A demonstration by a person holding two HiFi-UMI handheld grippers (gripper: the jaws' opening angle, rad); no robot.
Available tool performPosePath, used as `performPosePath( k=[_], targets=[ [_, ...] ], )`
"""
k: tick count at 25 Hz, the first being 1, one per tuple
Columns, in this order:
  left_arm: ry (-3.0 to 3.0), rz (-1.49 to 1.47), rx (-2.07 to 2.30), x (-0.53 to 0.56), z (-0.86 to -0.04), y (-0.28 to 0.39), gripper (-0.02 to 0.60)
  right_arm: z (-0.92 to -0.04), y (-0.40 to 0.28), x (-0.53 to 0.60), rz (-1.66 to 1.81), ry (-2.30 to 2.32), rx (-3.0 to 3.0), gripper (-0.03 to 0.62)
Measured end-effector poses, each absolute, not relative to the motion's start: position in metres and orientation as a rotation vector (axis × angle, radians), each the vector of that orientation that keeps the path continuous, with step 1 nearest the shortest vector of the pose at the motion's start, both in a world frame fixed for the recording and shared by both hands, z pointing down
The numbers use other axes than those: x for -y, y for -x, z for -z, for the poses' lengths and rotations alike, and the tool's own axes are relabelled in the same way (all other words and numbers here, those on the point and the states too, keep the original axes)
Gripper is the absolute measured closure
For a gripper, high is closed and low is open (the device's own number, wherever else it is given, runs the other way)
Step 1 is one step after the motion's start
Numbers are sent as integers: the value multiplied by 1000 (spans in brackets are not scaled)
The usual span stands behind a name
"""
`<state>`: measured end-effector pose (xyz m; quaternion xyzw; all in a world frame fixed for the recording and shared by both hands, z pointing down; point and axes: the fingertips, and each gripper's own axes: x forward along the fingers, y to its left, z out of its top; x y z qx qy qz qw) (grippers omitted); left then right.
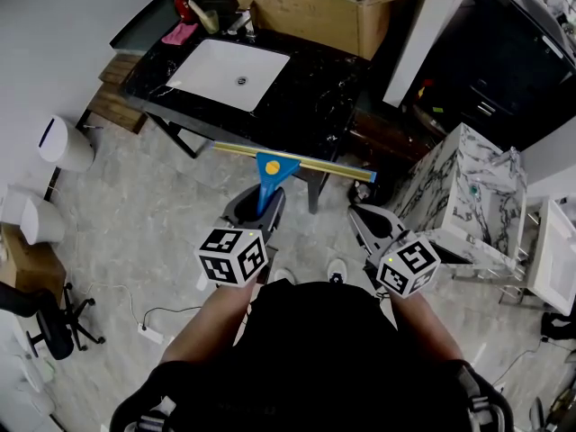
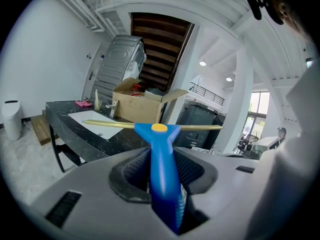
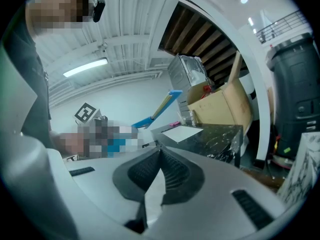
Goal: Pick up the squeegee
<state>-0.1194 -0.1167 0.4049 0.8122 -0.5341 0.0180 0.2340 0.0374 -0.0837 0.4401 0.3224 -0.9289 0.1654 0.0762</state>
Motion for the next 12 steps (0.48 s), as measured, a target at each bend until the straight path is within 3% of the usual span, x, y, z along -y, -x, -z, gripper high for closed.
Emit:
performPosePath(
  k=[12],
  targets=[
    [-2227,-42,1477,120,-404,127,439,-440,-30,87,-501,-964,2785,586]
  ],
)
